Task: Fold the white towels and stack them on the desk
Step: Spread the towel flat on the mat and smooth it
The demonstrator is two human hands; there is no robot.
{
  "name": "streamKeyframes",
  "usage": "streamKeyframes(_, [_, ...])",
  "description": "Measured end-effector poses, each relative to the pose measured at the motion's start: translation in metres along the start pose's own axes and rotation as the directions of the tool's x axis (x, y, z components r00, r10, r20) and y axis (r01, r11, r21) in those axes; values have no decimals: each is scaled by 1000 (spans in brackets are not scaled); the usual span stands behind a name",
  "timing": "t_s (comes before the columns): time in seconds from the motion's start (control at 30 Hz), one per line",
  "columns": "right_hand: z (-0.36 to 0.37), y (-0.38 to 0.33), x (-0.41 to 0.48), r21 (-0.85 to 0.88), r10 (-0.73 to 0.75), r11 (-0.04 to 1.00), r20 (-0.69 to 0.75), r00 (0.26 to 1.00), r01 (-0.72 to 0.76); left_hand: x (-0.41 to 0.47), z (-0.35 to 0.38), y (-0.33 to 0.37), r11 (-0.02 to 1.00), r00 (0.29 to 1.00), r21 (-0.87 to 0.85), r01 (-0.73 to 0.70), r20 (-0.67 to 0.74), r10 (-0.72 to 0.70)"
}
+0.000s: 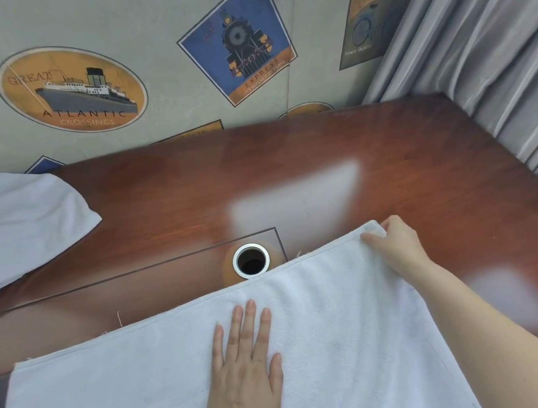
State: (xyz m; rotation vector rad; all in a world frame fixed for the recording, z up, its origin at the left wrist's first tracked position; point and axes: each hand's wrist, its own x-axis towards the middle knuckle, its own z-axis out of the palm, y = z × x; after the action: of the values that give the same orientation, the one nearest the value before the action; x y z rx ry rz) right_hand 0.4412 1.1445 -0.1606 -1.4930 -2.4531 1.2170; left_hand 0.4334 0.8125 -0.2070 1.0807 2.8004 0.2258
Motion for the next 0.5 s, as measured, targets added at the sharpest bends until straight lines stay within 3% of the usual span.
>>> streamKeyframes(0.1, [-1,3,4,-67,-23,997,0,1000,23,0,-1,0,1000,1000,4,2,25,-3])
streamKeyframes(0.33, [-10,-5,3,-271,80,961,52,995,-63,1,-3,3,1000,999,15,8,33,-8])
streamKeyframes(0.5, [-32,20,-20,-64,149,988,158,976,-140,1,-7,2,999,996,15,32,88,-33])
